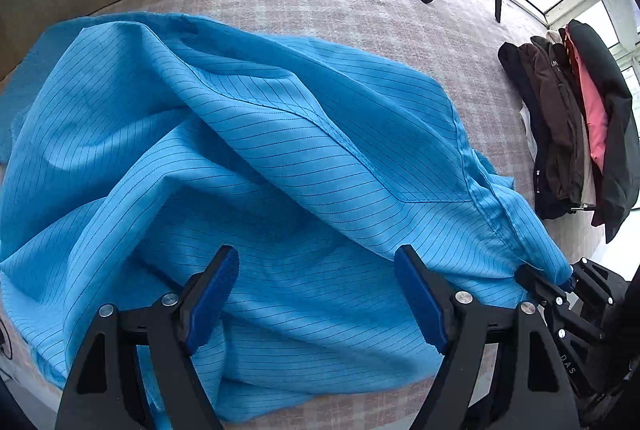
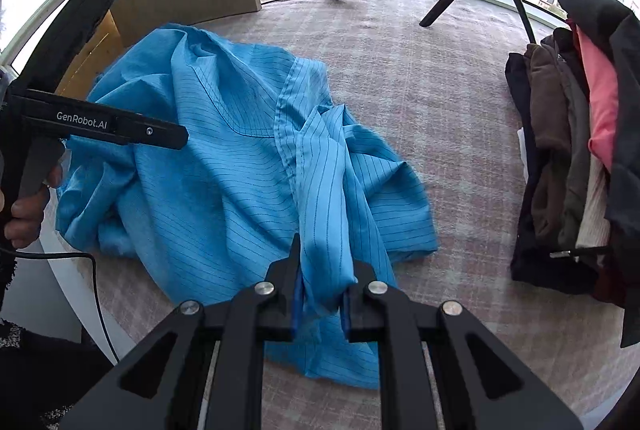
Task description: Fold clothes
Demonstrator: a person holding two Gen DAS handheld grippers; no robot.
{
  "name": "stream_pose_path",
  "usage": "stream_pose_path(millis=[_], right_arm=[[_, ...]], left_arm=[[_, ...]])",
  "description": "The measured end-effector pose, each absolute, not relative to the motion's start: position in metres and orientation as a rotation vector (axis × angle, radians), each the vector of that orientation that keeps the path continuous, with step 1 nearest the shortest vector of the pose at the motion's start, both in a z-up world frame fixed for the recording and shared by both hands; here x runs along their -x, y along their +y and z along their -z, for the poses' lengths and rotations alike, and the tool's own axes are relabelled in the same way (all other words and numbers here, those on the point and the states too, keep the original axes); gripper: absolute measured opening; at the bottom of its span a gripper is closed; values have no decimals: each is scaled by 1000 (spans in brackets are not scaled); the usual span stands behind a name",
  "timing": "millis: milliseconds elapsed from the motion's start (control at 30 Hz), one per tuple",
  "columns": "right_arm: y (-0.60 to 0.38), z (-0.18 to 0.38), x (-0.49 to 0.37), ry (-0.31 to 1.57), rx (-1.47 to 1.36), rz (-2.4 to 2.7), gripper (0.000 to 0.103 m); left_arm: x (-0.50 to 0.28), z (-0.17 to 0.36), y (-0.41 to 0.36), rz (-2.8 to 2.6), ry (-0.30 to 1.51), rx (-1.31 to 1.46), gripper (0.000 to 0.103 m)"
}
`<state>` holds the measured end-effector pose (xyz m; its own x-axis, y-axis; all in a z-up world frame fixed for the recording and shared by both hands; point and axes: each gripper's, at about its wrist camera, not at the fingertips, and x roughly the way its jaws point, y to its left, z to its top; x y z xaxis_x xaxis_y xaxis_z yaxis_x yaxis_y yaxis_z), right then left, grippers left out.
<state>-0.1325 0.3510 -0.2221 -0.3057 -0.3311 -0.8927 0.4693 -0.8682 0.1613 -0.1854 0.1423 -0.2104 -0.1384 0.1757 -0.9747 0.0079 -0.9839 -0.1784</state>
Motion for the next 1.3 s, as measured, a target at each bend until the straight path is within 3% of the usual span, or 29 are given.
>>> stream_pose_path(millis=[100,233,267,300,333,367,500,667,733,1033,1067,1133,1167,1267,1300], right_arm=[[343,218,130,197,-1431,2183,14],[339,212,127,198,-1407,2183,14],[339,212,127,205,-1412,2184,14],[339,213,126,212,-1418,2184,14],[339,214,127,222,-1428,2186,14],[340,215,128,239,-1437,2191,15],[351,202,133,380,-1416,2306,44],[356,175,146,464,-1337,2370,44],[349,175,153,532,-1347,2349,38],[290,190,150,837,-1285,2084,40],[286,195,152,835,-1280,2059,39],[276,205,155,832,-1298,2008,12],[275,208,158,778,-1335,1977,5],[283,206,160,544,-1428,1895,4],[297,202,163,379,-1461,1867,4]], left_arm=[[192,218,152,-2250,-250,1993,79],[208,238,159,-2195,-429,1988,75],[211,242,161,-2190,-481,1968,57],[213,246,163,-2174,-515,1945,21],[214,248,165,-2155,-519,1927,7],[214,247,167,-2150,-509,1904,1],[202,224,154,-2184,-495,1802,1],[187,181,129,-2261,-437,1670,1],[181,170,121,-2288,-411,1641,1],[163,184,104,-2300,-394,1669,1],[161,187,103,-2299,-390,1673,1],[158,190,100,-2300,-388,1679,1],[157,190,98,-2306,-384,1678,1],[152,186,85,-2347,-372,1652,1],[150,185,80,-2355,-369,1645,1]])
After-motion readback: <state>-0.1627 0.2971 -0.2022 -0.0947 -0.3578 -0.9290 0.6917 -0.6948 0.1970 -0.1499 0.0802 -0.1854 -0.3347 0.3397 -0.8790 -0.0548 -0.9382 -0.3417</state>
